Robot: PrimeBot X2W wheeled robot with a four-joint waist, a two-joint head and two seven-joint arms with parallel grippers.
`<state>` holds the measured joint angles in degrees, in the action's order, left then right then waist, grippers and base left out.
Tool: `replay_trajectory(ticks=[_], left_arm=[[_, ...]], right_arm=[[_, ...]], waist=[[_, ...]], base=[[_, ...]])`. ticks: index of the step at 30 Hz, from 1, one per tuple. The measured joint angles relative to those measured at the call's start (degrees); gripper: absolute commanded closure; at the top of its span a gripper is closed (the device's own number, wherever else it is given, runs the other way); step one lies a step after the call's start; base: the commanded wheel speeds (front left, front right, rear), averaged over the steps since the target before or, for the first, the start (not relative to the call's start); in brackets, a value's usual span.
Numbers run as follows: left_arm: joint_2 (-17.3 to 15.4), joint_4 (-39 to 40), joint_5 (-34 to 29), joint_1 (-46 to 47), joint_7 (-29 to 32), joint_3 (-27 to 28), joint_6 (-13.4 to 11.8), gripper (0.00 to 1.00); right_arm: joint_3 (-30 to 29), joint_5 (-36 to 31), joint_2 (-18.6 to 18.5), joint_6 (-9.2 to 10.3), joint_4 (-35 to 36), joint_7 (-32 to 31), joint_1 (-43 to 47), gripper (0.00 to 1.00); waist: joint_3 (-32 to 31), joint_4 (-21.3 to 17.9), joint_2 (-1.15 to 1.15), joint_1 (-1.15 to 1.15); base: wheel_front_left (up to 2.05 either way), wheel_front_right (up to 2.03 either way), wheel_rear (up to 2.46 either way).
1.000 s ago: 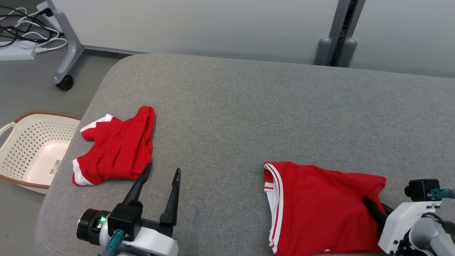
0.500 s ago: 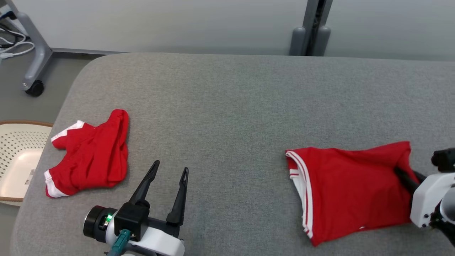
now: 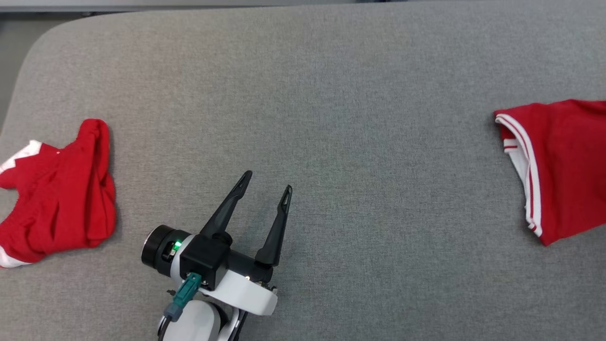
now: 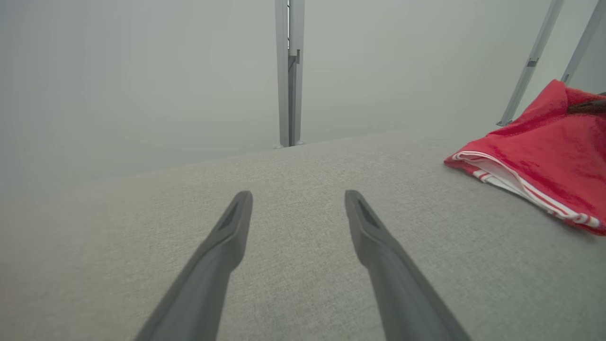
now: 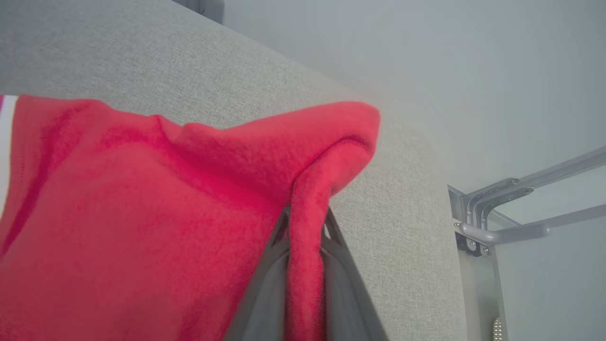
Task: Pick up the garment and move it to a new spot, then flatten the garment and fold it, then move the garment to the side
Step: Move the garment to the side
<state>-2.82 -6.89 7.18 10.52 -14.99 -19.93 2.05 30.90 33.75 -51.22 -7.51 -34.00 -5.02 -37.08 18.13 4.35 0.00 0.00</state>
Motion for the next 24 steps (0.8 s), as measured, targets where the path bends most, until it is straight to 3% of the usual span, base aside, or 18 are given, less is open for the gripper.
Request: replay_trajectory(ticks=[6,10,20,24], left_arm=[[0.0,0.3,0.4,3.0,0.0,-3.6,0.5,0.0],[0.0,0.5,0.4,5.0,0.0,-4.9,0.7,0.0],[0.0,0.7,0.4,7.6,0.0,-3.9,0.9,0.0],[0.0,0.6,0.4,7.8,0.0,-3.1,1.3,0.0]], right_arm=[[-3.3,-4.6,-2.9,0.0,-0.4,-1.3,-2.8,1.0],[-5.9,-12.9,-5.3,-0.01,-1.4,-2.9,-4.4,1.0],[-21.8,-31.2,-4.6,-0.01,-2.4,-4.7,-5.8,1.0],[-31.1,-39.0,-2.3,0.0,-1.8,-6.6,-5.0,1.0]], waist=[[5.0,-1.7,0.0,0.0],[7.9,-2.8,0.0,0.0],[13.2,-2.8,0.0,0.0],[14.6,-2.0,0.0,0.0]], base=[[0.0,0.0,0.0],[0.0,0.0,0.0],[0.0,0.0,0.0],[0.0,0.0,0.0]])
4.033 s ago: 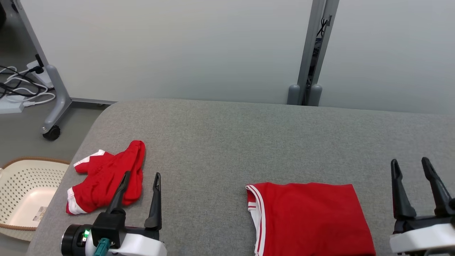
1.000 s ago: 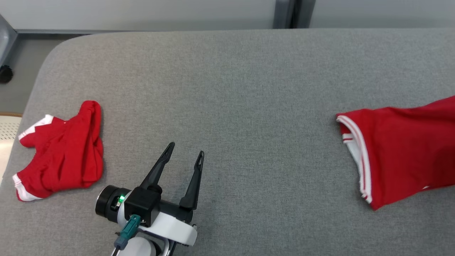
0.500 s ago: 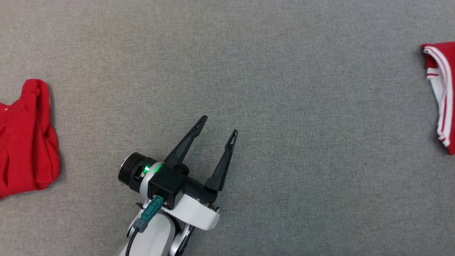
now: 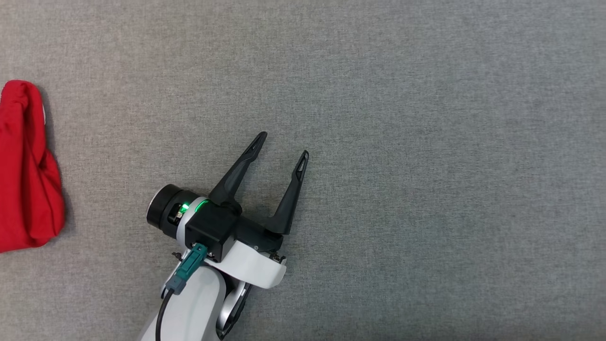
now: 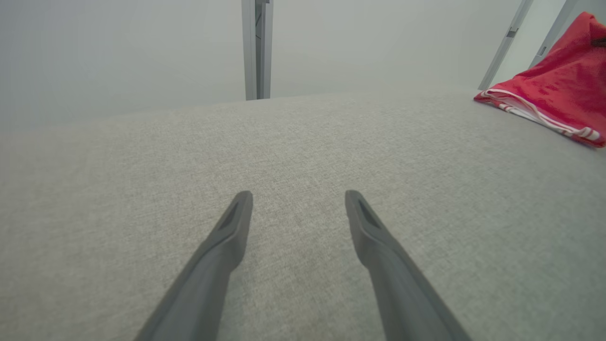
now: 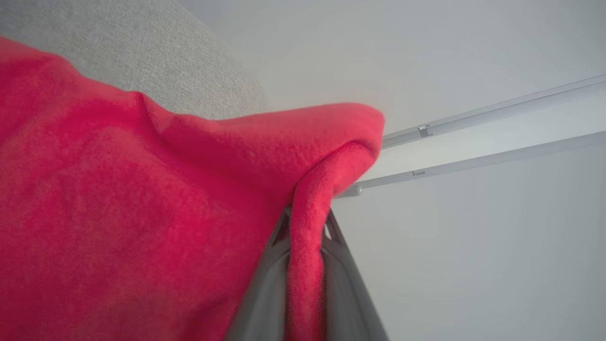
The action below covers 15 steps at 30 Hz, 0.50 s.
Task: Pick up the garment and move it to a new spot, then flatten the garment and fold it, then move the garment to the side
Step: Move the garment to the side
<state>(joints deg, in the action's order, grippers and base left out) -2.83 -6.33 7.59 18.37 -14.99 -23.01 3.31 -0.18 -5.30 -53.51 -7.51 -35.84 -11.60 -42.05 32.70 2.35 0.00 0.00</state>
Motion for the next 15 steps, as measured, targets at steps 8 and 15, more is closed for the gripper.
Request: replay_trajectory(ticks=[8,15], left_arm=[[0.0,0.1,0.0,0.6,0.0,0.2,0.2,0.0],[0.0,-0.3,0.1,0.6,0.0,0.8,0.2,0.0]], right_arm=[[-9.9,-7.0,6.5,0.0,5.5,-1.8,5.2,1.0],[-12.8,-7.8,9.1,0.0,11.4,-4.8,9.0,1.0]], waist=[[0.8,1.0,0.0,0.0],[0.4,1.1,0.0,0.0]], base=[[0.0,0.0,0.0],[0.0,0.0,0.0]])
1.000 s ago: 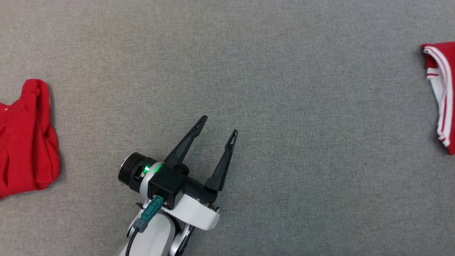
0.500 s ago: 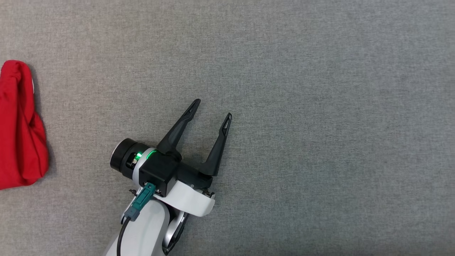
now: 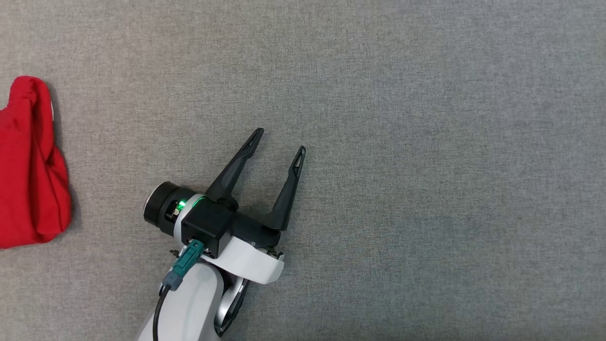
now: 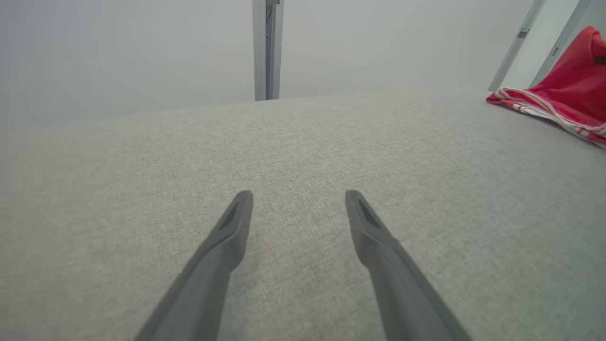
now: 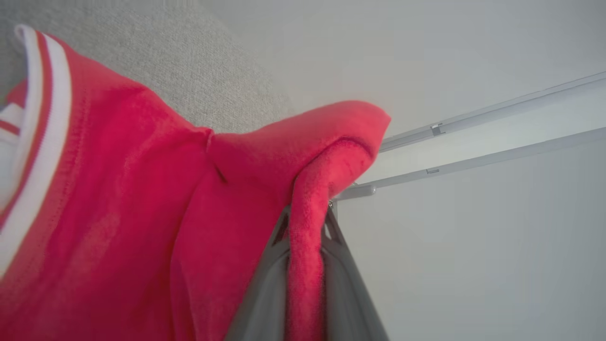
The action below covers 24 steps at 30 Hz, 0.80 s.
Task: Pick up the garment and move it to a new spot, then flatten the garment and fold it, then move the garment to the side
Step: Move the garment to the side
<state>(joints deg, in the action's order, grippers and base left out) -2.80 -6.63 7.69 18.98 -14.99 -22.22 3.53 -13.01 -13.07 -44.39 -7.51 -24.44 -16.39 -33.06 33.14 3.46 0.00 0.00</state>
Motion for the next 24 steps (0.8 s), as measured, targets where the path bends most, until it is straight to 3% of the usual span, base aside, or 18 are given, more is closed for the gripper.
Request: replay_trajectory(ticks=[2,3,19,24], left_arm=[[0.0,-0.2,0.1,-0.1,0.0,0.1,0.0,0.0],[0.0,-0.3,0.1,-0.1,0.0,0.2,0.0,0.0],[0.0,-1.2,1.0,-2.4,0.0,-0.4,-0.7,0.0],[0.0,-1.8,1.0,-3.8,0.0,-0.3,-1.1,0.0]], right_arm=[[-1.1,0.4,0.8,0.0,1.6,-0.9,0.9,0.97],[-1.3,0.4,0.9,0.0,2.5,-1.3,1.4,0.0],[-2.7,4.7,3.5,0.0,14.5,-5.3,6.3,0.0],[-1.5,8.8,8.7,0.0,16.4,-0.2,5.0,0.0]], waist=[[-0.4,0.0,0.0,0.0],[-0.6,0.1,0.0,0.0],[-5.2,0.6,0.0,0.0],[-8.7,0.7,0.0,0.0]], base=[[0.0,0.0,0.0],[0.0,0.0,0.0],[0.0,0.0,0.0],[0.0,0.0,0.0]])
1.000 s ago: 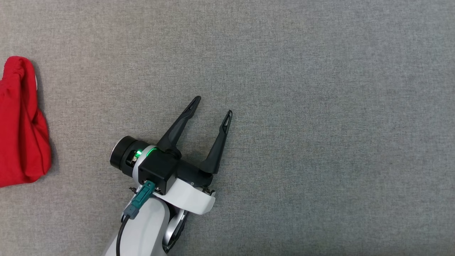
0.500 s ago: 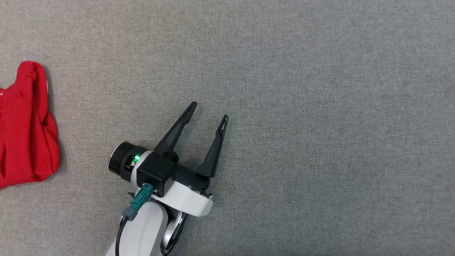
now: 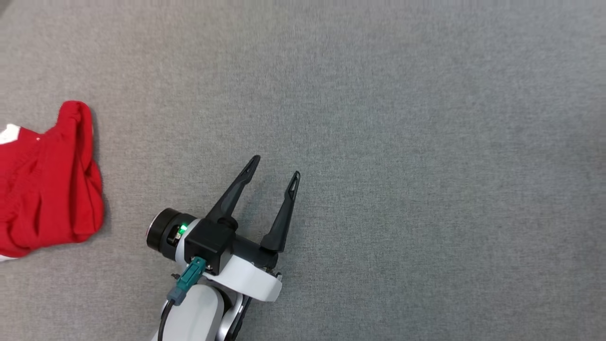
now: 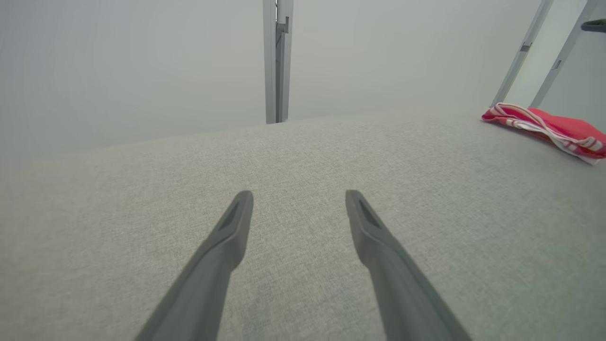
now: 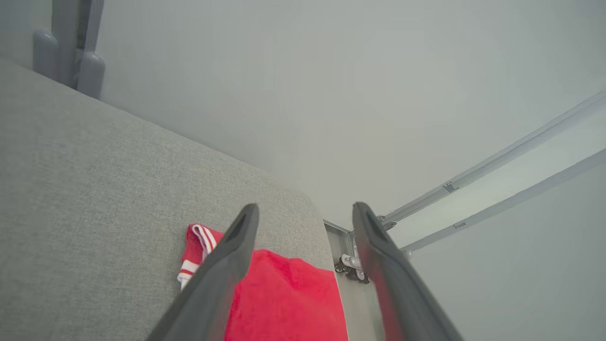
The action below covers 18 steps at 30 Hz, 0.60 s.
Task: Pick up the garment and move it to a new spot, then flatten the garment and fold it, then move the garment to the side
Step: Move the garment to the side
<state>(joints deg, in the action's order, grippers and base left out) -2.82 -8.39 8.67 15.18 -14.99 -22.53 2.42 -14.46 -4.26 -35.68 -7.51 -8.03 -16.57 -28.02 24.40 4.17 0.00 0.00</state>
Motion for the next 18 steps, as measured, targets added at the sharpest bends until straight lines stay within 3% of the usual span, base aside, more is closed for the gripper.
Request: replay_trajectory(ticks=[9,18], left_arm=[[0.0,-1.0,-0.5,-3.6,0.0,1.1,-1.0,0.0],[0.0,-1.4,-1.5,-8.1,0.0,3.3,-2.1,0.0]], right_arm=[[4.4,8.3,8.8,0.0,-2.1,10.5,-0.7,0.0],[9.8,16.1,13.4,0.01,-4.4,21.6,1.5,0.0]], waist=[[-8.1,0.4,0.0,0.0],[-15.9,1.2,0.0,0.0]], base=[[0.0,0.0,0.0],[0.0,0.0,0.0]])
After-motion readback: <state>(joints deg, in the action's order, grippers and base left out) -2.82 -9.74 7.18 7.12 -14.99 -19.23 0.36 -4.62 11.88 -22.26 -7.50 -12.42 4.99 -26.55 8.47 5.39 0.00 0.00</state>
